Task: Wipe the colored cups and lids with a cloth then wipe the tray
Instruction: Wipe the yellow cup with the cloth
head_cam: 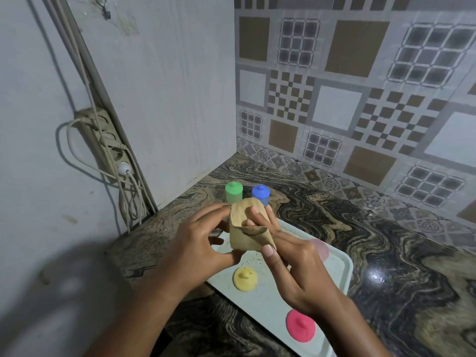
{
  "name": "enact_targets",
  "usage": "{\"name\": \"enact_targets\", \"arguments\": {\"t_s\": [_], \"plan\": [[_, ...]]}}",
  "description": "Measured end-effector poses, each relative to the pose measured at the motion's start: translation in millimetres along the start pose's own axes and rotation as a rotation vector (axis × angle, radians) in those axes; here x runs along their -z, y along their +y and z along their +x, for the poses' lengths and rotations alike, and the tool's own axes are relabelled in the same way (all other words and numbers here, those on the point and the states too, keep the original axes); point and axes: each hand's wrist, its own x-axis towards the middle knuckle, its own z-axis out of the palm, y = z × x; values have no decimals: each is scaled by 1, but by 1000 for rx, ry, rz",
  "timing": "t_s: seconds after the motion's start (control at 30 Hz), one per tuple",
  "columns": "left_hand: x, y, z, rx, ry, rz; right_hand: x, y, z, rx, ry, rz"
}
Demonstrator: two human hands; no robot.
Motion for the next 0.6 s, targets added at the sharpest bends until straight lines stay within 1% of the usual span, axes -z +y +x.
{"name": "enact_targets", "arguments": {"t_s": [0.2, 0.3, 0.4, 0.47, 0.53, 0.6], "plan": [[0, -9, 3, 21, -24, 18, -2, 0, -21, 50, 13, -7], [-1, -13, 4, 45, -42, 16, -3, 8, -29, 13, -10, -20], [-4, -23, 5, 69, -29, 52, -3, 18, -38, -115, -33, -5], [-8, -29, 6, 91, -36, 65, -1, 23, -42, -300, -7, 121], [-16, -35, 7, 101, -57, 74, 2, 27, -38, -420, 68, 274], [-26, -42, 7, 124, -92, 86, 6, 31, -27, -484, 180, 356]]}}
